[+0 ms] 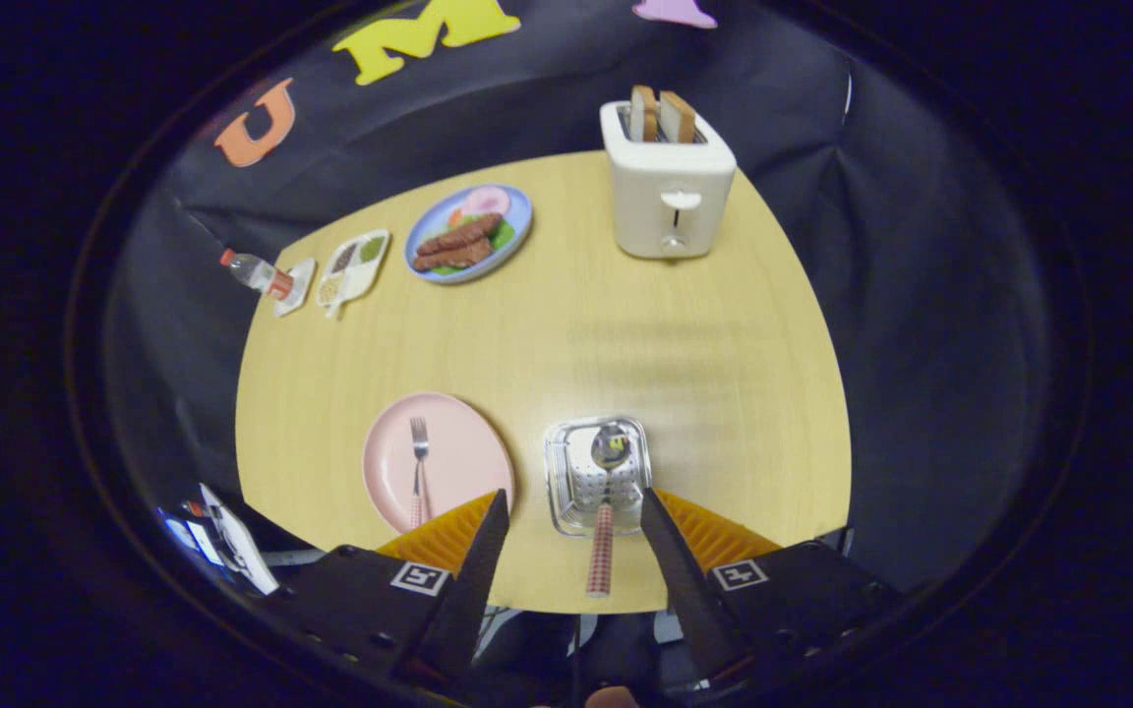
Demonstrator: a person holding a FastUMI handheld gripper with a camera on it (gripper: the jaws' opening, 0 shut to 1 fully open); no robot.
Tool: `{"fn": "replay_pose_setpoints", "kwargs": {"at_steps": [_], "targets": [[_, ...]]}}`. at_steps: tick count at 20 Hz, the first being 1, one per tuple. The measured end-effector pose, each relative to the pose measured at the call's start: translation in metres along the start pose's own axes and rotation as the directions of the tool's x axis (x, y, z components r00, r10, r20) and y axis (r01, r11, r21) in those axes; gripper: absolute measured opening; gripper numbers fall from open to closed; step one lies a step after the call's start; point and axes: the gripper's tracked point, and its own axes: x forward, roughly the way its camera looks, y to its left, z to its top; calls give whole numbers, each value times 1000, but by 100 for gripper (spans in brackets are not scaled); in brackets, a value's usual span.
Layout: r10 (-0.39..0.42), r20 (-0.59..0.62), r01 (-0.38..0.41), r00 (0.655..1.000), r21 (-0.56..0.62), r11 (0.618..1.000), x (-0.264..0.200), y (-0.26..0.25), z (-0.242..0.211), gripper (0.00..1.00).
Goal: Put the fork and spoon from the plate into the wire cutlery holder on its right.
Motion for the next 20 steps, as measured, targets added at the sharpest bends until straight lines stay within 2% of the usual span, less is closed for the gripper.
{"fn": "replay_pose_setpoints", "kwargs": {"at_steps": [1, 4, 9, 14, 17, 20], "targets": [[1, 74, 1, 997, -24, 1000, -4, 8, 3, 81], [29, 239, -9, 971, -87, 996, -16, 46, -11, 83], [106, 348, -62, 931, -135, 989, 2, 120, -62, 86], [82, 357, -27, 930, -157, 987, 57, 158, -103, 86], [35, 329, 19, 944, -160, 987, 90, 162, -117, 86], [11, 299, 33, 954, -142, 989, 116, 165, -127, 86]]}}
